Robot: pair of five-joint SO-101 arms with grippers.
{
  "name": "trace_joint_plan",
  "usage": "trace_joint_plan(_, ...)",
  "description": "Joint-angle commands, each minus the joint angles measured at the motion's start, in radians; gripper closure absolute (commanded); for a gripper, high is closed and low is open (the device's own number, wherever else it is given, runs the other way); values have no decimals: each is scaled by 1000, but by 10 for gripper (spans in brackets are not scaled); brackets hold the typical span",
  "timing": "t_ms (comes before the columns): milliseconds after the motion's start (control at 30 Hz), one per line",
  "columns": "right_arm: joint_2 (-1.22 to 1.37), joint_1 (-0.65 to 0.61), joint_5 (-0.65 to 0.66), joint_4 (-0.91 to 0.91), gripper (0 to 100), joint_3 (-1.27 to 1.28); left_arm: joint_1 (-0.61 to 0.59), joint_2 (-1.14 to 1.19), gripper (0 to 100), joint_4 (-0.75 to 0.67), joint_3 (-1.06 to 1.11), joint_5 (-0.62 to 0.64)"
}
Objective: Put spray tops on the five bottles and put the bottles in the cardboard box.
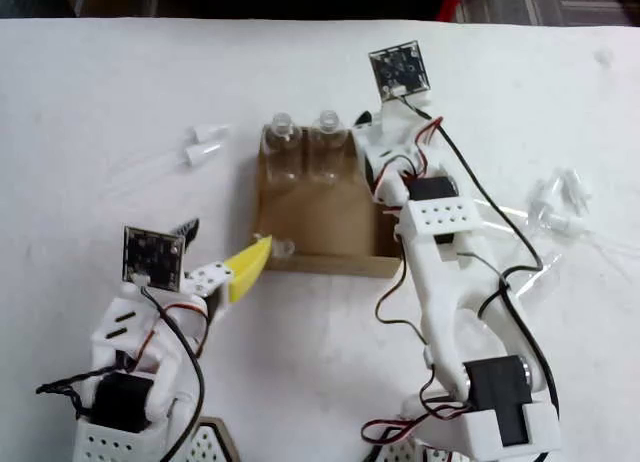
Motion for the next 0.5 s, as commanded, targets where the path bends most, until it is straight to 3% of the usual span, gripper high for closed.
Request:
trace_joint_plan(0, -4, 5, 15, -13, 815, -11, -8, -7, 669, -32, -6, 5)
trace_joint_plan(267, -73, 2, 12, 5, 808, -14, -7, -7, 669, -32, -5, 5)
trace_joint_plan(467, -292, 59, 6, 223, 808, -97, -7, -7, 669, -46, 5, 3)
